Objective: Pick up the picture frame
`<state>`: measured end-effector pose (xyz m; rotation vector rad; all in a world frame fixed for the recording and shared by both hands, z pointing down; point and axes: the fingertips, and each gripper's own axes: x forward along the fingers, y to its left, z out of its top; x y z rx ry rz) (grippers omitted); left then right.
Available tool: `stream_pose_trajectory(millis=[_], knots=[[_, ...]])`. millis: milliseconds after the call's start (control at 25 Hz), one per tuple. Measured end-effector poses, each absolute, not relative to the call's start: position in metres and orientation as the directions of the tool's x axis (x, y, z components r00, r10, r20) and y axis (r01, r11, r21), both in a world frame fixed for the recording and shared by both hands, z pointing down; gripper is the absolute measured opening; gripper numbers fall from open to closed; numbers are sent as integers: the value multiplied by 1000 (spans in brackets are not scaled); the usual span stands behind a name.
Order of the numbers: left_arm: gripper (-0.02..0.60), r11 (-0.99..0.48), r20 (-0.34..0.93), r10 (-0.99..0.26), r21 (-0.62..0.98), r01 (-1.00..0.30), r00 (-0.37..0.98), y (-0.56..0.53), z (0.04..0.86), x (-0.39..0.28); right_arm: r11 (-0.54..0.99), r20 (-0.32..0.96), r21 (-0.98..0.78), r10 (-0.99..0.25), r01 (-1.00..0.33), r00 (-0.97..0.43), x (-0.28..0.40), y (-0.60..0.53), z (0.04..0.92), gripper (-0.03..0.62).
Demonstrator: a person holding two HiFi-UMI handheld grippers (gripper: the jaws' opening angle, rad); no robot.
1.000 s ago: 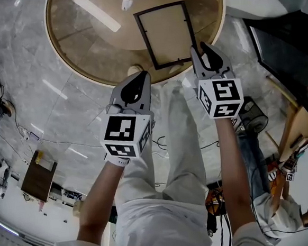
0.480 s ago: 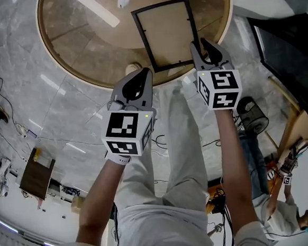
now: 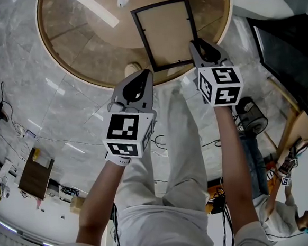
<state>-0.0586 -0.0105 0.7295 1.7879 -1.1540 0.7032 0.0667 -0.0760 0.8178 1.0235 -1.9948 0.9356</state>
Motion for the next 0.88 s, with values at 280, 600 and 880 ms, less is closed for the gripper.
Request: stream_pose_trajectory(millis=[280,600,880], knots=[[5,-198,812,-419,354,-914,405,-5,728,-61,402,837,-295,-328,-867,-437,68,-77,818,77],[5,-225,812,-414,345,-911,410,3,717,-57,352,847,-290,-339,-890,-410,74,-69,815,35],[5,-244,807,-421,339,-909,414,4,702,-59,327,833,-285,-381,-901,-401,72,-60,791,35]])
